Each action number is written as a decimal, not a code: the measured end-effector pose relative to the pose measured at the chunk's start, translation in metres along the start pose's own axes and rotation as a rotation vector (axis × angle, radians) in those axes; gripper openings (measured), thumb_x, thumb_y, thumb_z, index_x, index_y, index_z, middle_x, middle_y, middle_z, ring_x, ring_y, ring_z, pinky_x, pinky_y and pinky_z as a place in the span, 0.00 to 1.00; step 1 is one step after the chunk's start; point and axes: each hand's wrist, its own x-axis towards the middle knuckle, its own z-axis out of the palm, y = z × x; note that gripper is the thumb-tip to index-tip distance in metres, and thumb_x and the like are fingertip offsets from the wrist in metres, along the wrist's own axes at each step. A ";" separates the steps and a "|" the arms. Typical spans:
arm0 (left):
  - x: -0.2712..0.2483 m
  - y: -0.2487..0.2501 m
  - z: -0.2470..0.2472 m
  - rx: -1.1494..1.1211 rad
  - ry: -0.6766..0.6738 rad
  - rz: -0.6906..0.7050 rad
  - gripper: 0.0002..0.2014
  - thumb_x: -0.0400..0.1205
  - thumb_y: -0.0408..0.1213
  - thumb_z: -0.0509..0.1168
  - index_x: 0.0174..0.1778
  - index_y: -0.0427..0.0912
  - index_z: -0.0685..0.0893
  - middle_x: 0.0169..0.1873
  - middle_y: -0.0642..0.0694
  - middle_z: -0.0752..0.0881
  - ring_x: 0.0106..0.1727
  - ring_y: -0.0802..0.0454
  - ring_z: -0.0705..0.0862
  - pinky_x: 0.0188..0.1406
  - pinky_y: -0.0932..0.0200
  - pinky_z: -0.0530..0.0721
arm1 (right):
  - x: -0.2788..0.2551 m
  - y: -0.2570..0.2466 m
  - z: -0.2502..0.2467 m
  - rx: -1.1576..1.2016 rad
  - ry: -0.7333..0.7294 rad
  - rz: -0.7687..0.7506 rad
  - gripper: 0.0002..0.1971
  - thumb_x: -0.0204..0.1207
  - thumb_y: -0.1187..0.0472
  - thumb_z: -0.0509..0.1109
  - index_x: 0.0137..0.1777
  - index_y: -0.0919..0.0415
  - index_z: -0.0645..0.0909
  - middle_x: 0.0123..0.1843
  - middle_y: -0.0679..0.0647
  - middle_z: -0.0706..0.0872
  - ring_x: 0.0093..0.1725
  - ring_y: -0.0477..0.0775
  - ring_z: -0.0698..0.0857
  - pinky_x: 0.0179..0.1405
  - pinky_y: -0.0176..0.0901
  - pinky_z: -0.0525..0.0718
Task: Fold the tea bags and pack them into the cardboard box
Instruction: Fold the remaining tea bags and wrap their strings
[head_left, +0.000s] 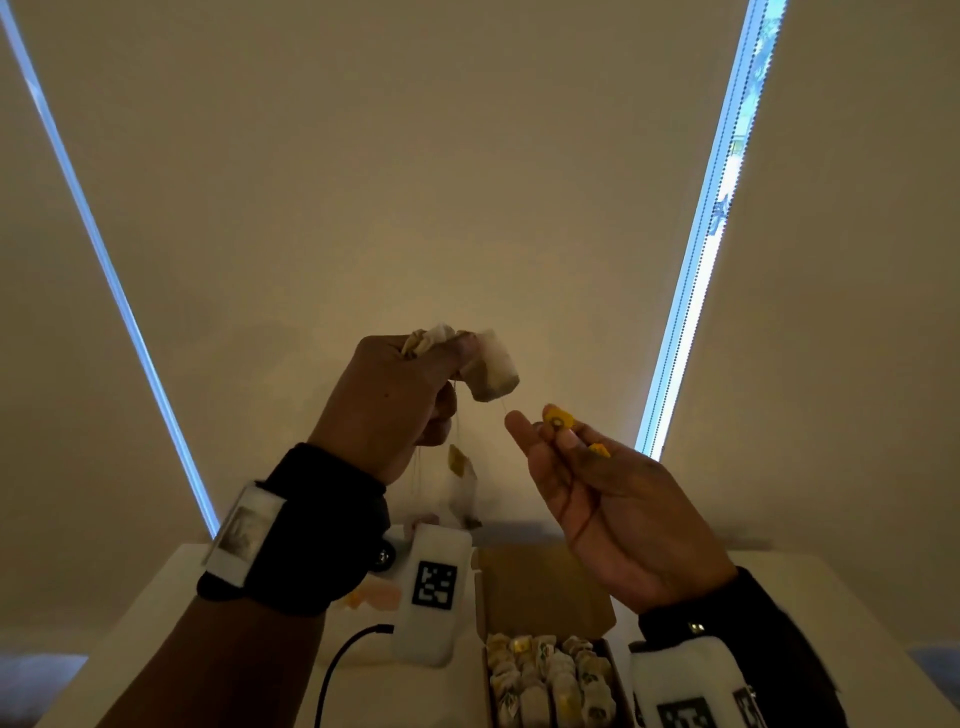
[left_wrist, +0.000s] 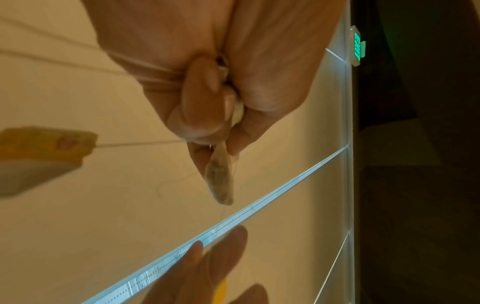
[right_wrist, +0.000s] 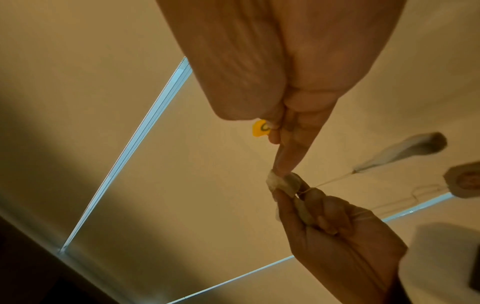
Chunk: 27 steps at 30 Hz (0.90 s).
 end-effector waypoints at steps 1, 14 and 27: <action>-0.001 -0.001 0.002 -0.008 -0.001 0.001 0.14 0.87 0.36 0.67 0.46 0.26 0.86 0.24 0.43 0.64 0.23 0.50 0.59 0.19 0.63 0.63 | 0.000 0.002 0.001 -0.002 0.001 0.014 0.10 0.74 0.71 0.63 0.51 0.73 0.82 0.67 0.75 0.80 0.53 0.63 0.93 0.36 0.41 0.92; -0.018 0.002 0.008 0.209 -0.300 0.114 0.14 0.81 0.44 0.73 0.34 0.39 0.90 0.17 0.47 0.69 0.17 0.50 0.62 0.21 0.63 0.65 | 0.040 -0.022 -0.006 -0.213 0.084 0.101 0.17 0.65 0.65 0.80 0.53 0.68 0.84 0.57 0.67 0.80 0.51 0.62 0.80 0.50 0.48 0.85; -0.014 -0.010 0.009 0.410 -0.206 0.236 0.03 0.80 0.28 0.75 0.41 0.36 0.93 0.22 0.59 0.87 0.22 0.67 0.81 0.25 0.79 0.73 | 0.037 -0.038 0.022 -0.811 0.002 -0.015 0.06 0.85 0.67 0.66 0.56 0.66 0.85 0.34 0.50 0.79 0.25 0.44 0.64 0.21 0.36 0.61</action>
